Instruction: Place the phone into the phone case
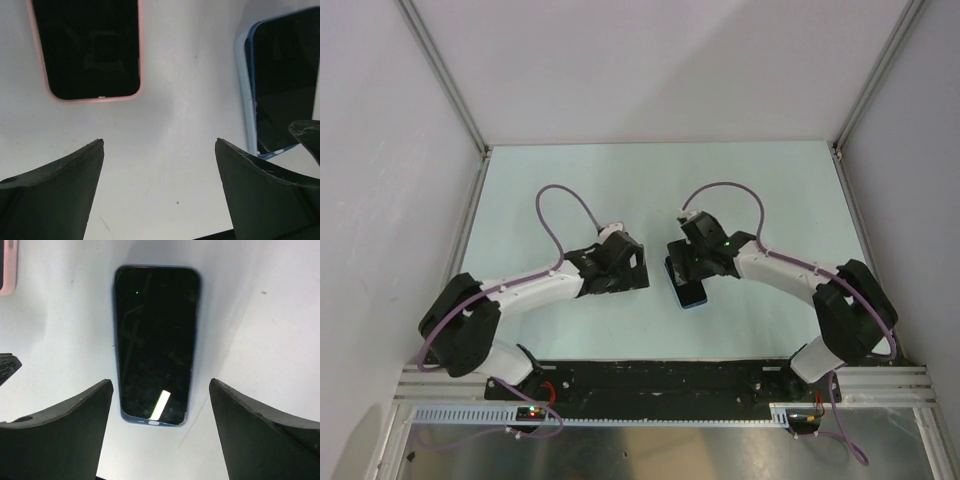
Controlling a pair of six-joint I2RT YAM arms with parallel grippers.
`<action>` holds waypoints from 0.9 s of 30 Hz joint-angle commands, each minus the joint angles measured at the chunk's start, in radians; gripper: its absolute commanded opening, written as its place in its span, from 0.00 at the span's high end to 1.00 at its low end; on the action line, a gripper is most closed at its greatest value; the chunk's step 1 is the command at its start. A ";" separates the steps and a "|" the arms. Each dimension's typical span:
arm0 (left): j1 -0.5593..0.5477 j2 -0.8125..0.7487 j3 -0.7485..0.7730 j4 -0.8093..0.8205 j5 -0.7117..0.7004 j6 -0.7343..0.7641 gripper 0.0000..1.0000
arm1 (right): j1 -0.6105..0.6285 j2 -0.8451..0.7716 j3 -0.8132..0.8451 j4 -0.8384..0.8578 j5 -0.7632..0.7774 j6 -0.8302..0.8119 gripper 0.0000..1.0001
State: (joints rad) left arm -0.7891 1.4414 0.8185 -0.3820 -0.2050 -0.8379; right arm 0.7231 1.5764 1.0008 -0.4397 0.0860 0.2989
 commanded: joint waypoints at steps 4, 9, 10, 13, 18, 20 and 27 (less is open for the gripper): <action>-0.026 0.090 0.150 0.018 0.025 -0.006 0.11 | -0.185 -0.122 -0.041 0.101 -0.101 0.107 0.30; -0.054 0.188 0.213 0.037 0.075 -0.056 0.24 | -0.221 -0.029 0.017 0.219 -0.224 0.091 0.36; -0.058 0.199 0.217 0.048 0.093 -0.065 0.26 | -0.227 -0.007 0.034 0.228 -0.235 0.087 0.37; -0.085 0.217 0.217 0.068 0.105 -0.084 0.30 | -0.242 0.052 0.079 0.251 -0.260 0.085 0.39; -0.161 0.213 0.176 0.082 0.098 -0.108 0.42 | -0.266 0.117 0.137 0.261 -0.265 0.084 0.42; -0.201 0.210 0.155 0.088 0.094 -0.119 0.46 | -0.273 0.149 0.161 0.256 -0.266 0.085 0.43; -0.322 0.240 0.135 0.105 0.091 -0.168 0.65 | -0.278 0.247 0.236 0.232 -0.281 0.078 0.45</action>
State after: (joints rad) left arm -1.0676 1.6672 0.9512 -0.3092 -0.1097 -0.9607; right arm 0.4450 1.7874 1.1812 -0.2188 -0.1745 0.3847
